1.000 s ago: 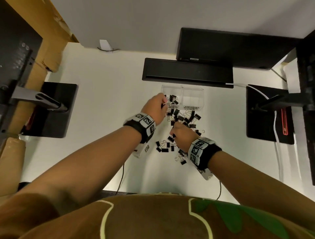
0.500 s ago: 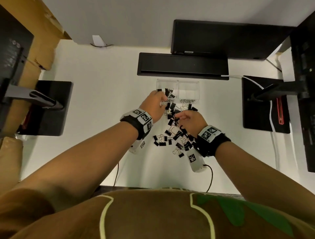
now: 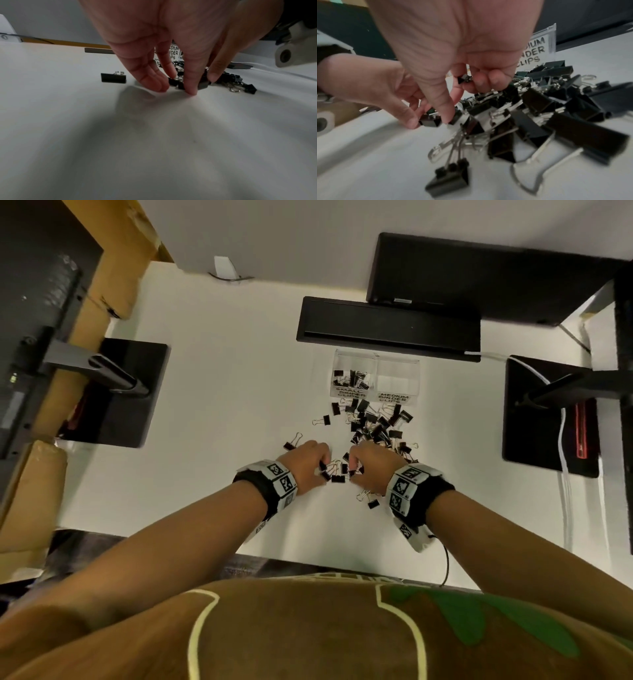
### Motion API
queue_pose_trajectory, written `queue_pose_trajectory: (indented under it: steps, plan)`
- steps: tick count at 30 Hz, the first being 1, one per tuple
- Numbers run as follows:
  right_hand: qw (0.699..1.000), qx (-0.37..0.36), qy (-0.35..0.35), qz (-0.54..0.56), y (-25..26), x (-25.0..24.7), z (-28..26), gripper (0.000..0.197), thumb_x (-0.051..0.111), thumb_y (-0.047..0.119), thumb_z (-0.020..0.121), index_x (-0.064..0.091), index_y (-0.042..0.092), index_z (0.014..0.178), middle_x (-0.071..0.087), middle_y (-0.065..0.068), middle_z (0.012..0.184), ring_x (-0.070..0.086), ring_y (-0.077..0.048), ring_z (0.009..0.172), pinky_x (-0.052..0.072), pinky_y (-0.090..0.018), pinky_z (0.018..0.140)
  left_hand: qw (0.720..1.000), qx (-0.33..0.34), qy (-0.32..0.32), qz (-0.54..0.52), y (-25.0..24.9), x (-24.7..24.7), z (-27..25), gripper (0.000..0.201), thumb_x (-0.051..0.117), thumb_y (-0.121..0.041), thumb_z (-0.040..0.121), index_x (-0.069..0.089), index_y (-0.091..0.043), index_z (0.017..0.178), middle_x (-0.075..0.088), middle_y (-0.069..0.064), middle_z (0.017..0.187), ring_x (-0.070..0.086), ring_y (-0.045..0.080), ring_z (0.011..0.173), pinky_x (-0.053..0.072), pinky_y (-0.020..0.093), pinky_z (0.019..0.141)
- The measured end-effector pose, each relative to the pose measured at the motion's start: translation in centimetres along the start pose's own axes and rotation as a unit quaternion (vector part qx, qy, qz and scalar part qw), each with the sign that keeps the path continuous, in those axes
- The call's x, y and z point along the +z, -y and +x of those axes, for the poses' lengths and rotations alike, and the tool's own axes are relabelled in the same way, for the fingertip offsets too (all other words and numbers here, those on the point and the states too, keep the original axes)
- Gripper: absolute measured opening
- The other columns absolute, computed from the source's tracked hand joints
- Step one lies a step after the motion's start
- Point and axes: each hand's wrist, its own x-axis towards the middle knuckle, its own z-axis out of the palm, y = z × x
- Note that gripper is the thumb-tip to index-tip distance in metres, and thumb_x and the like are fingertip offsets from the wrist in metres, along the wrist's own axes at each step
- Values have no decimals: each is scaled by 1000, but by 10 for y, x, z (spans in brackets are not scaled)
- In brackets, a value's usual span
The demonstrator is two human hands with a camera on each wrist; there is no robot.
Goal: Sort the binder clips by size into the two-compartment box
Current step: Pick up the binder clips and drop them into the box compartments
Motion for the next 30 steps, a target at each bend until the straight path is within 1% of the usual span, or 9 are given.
queue_pose_trajectory:
  steps: [4,7,11,14,17,20,24,26,30]
  plan:
    - [997,24,-65,34,-4,-6,4,12,62,24,86,54,20,94,49,4,101,53,-15,85,39,-24,71,997,-34,-62,-22,2,-4,2,33,65,-18,84,50,-14,113,48,6,112,56,24,95,50,37,84]
    - [993,38,-91,57,-7,-10,3,13,62,22,86,54,20,97,53,2,105,56,-17,90,43,-26,73,996,-51,-77,-19,4,-9,2,36,60,-11,84,48,-14,118,45,8,119,58,26,95,53,42,84]
    - [996,10,-82,21,-6,-5,2,18,59,20,87,55,19,105,53,0,114,53,-15,89,42,-26,74,992,-60,-107,-27,3,-11,3,34,56,-9,86,48,-14,119,43,8,122,57,27,95,53,41,83]
    - [998,13,-67,-15,-3,1,5,26,59,23,88,54,18,112,51,-2,121,56,-19,98,47,-31,79,991,-59,-119,-30,-1,-10,7,34,56,-11,88,47,-12,121,41,9,125,55,26,100,51,38,85]
    - [997,0,-54,-46,-2,6,8,27,57,21,88,53,14,114,50,-5,123,56,-22,103,44,-31,77,990,-68,-123,-29,-4,-8,14,32,54,-13,90,48,-11,121,41,10,126,53,26,104,50,35,86]
    - [998,-1,-50,-32,-3,3,9,25,54,22,89,56,9,110,51,-5,116,57,-22,98,45,-31,76,990,-77,-117,-25,-4,-6,20,28,54,-15,90,50,-9,117,43,11,122,54,27,102,50,37,85]
    - [998,-6,-54,35,-6,-10,10,22,47,12,89,58,-6,81,56,-17,89,49,-22,67,47,-37,62,990,-66,-123,5,-4,-5,22,19,52,-14,92,54,-4,108,48,14,115,52,30,103,47,36,81]
    - [994,0,-71,83,-9,-20,11,22,47,14,89,54,0,75,55,-11,77,49,-17,62,46,-29,59,990,-65,-126,16,-4,-4,21,20,51,-13,92,54,-3,109,50,14,116,50,30,106,47,38,83]
    - [980,32,-147,131,-8,-61,25,23,44,24,95,54,8,81,55,4,78,48,-8,63,41,-18,57,988,-51,-147,-19,0,-5,19,24,52,-17,91,52,-4,112,47,14,117,55,27,97,49,35,83]
